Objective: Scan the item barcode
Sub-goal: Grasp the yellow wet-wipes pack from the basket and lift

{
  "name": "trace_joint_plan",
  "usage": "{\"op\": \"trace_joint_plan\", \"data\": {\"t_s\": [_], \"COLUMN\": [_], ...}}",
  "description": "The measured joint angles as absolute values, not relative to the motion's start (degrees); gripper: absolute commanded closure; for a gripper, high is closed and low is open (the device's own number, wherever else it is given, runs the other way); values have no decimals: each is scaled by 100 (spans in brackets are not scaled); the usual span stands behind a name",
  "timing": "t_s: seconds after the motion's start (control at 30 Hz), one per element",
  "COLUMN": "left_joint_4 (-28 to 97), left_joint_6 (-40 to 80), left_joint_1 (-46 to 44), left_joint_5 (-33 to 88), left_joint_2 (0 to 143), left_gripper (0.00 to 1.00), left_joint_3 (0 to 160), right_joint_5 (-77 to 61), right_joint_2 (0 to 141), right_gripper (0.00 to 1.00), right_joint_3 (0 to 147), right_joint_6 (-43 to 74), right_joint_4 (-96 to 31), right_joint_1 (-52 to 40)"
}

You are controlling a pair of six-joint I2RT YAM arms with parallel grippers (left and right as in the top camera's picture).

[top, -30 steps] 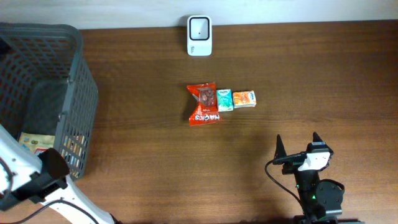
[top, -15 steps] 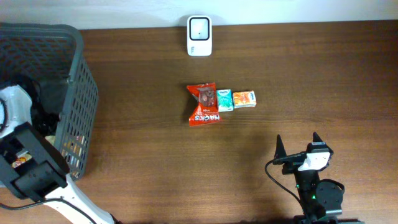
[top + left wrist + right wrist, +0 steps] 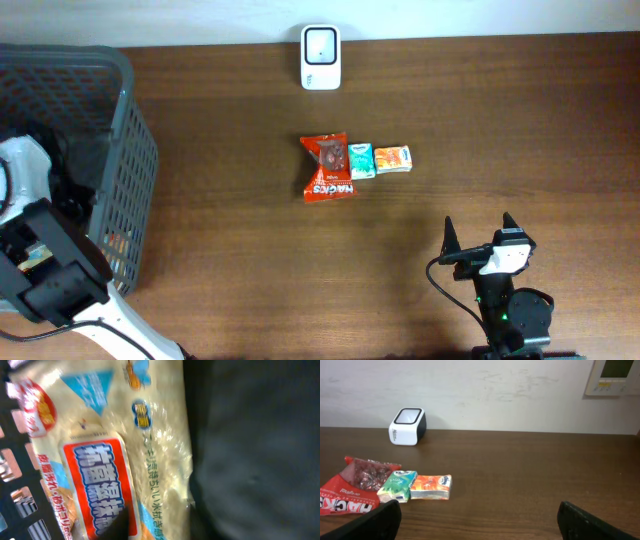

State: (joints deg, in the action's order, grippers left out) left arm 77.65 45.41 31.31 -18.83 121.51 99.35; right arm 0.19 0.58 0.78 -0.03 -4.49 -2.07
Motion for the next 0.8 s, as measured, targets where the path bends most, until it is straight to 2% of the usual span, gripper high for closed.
{"op": "trace_joint_plan", "data": {"t_s": [0.17, 0.3, 0.37, 0.4, 0.43, 0.47, 0.6, 0.67, 0.8], "left_joint_4": [7859, 7738, 7419, 7310, 7150, 7105, 7240, 7841, 8840], "left_joint_6": [4545, 4545, 4547, 4550, 4530, 4525, 4482, 4480, 3557], "left_joint_1": [3170, 3186, 3186, 3186, 3173, 3164, 3168, 3201, 3148], "left_joint_5": [-1887, -1903, -1870, -1820, -1737, -1695, -1673, -1267, -506], "left_joint_2": [12149, 12114, 11900, 11834, 11824, 11824, 11863, 12036, 12217], "left_gripper": [1, 1, 44, 74, 94, 100, 100, 100, 100], "left_joint_3": [10049, 9170, 8827, 8726, 8591, 8547, 8532, 9067, 12046], "right_joint_5": [19, 19, 19, 19, 19, 19, 19, 19, 19], "right_joint_2": [58, 58, 58, 58, 58, 58, 58, 58, 56], "right_gripper": [2, 1, 2, 2, 2, 1, 2, 2, 2], "right_joint_3": [78, 78, 80, 78, 80, 80, 78, 78, 80], "right_joint_6": [1, -1, -1, 1, -1, 1, 1, 1, -1], "right_joint_4": [-449, -447, -449, -449, -449, -449, -449, -449, -447], "right_joint_1": [-207, -207, -207, -207, -207, -207, -207, -207, -207]}}
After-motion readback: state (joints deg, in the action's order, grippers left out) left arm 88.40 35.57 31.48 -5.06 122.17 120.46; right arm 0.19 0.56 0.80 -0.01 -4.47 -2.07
